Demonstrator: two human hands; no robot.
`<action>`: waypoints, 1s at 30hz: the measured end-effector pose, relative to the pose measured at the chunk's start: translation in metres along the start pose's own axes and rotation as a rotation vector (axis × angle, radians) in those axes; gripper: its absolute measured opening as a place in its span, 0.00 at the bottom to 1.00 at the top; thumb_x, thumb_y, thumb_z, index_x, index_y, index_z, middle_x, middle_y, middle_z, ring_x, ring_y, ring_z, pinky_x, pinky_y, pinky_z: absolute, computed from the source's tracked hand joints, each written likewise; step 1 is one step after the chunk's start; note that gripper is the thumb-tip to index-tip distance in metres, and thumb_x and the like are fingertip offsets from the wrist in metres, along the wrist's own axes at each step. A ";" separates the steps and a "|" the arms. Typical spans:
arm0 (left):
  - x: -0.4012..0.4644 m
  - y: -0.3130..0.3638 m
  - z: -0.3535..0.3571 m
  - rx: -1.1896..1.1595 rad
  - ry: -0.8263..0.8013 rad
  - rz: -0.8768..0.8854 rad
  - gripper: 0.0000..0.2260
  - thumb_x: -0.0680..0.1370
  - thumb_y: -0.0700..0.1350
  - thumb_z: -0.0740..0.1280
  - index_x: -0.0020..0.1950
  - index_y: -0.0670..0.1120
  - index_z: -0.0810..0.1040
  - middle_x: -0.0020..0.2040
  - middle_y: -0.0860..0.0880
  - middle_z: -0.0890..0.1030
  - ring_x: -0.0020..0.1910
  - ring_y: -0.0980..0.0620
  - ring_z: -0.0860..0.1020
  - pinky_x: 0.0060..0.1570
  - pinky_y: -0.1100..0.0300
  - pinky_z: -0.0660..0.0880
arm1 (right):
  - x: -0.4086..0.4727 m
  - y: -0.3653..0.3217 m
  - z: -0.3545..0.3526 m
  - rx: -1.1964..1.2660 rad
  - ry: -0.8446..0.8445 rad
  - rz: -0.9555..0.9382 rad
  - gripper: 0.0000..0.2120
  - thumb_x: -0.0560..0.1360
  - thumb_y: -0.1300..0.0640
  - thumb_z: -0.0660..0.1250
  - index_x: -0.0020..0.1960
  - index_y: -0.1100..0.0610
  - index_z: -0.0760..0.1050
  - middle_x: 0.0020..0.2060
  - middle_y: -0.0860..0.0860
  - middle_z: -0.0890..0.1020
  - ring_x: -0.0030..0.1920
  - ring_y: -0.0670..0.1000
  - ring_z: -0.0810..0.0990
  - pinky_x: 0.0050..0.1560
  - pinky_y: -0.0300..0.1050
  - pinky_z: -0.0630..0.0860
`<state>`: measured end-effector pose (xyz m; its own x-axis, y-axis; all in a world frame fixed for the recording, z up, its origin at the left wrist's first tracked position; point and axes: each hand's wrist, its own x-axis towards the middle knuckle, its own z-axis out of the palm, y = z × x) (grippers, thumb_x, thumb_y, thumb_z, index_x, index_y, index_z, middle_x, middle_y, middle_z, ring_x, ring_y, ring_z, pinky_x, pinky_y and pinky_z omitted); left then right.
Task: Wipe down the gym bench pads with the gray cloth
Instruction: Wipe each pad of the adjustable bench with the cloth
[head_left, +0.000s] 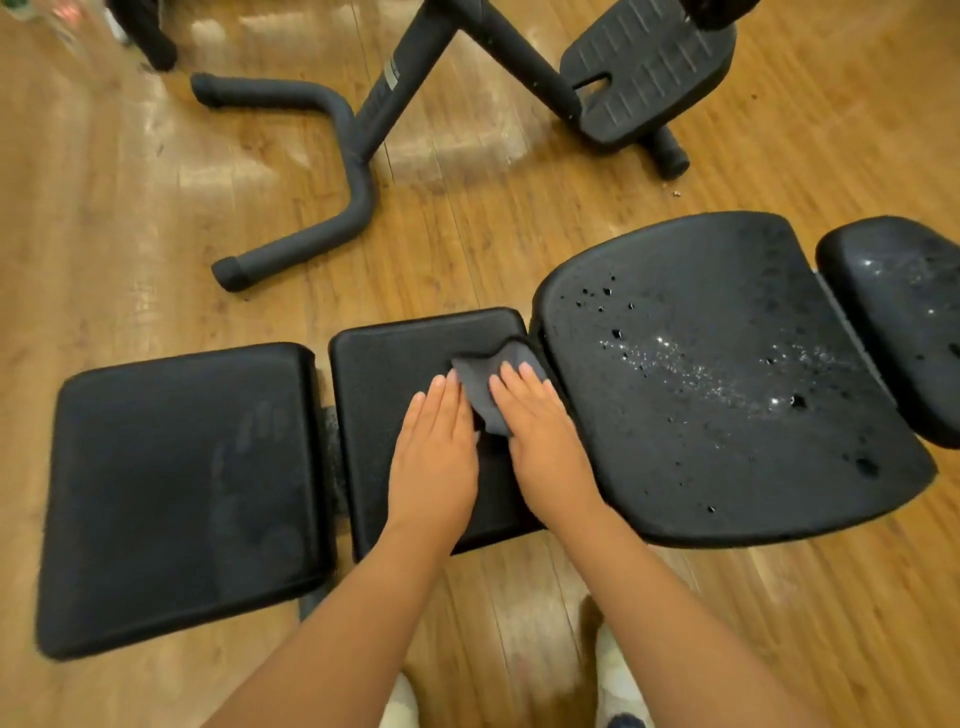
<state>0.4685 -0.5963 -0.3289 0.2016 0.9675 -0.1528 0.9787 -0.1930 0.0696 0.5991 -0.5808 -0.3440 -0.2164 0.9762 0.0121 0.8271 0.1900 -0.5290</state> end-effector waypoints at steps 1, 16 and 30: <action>0.000 0.001 -0.001 -0.015 0.028 -0.027 0.23 0.81 0.46 0.48 0.75 0.39 0.56 0.76 0.42 0.57 0.75 0.46 0.56 0.73 0.52 0.48 | 0.012 0.002 -0.006 0.063 -0.011 0.016 0.25 0.75 0.69 0.50 0.71 0.61 0.64 0.72 0.56 0.65 0.74 0.51 0.54 0.74 0.43 0.51; 0.052 0.128 0.007 -0.163 0.049 -0.185 0.24 0.79 0.49 0.45 0.73 0.41 0.56 0.73 0.43 0.63 0.73 0.46 0.61 0.72 0.46 0.51 | -0.022 0.098 -0.146 0.013 0.114 0.009 0.30 0.71 0.73 0.59 0.72 0.61 0.62 0.70 0.50 0.65 0.71 0.46 0.59 0.71 0.38 0.53; 0.052 0.117 0.013 -0.128 0.031 -0.123 0.23 0.77 0.47 0.52 0.67 0.37 0.69 0.66 0.40 0.73 0.68 0.45 0.69 0.70 0.49 0.50 | 0.057 0.102 -0.070 -0.246 -0.125 -0.171 0.34 0.69 0.67 0.66 0.73 0.54 0.62 0.73 0.55 0.62 0.74 0.55 0.57 0.72 0.56 0.44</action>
<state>0.5944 -0.5711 -0.3411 0.0771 0.9875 -0.1372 0.9828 -0.0521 0.1773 0.7070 -0.4980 -0.3378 -0.4124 0.9105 -0.0294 0.8706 0.3843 -0.3072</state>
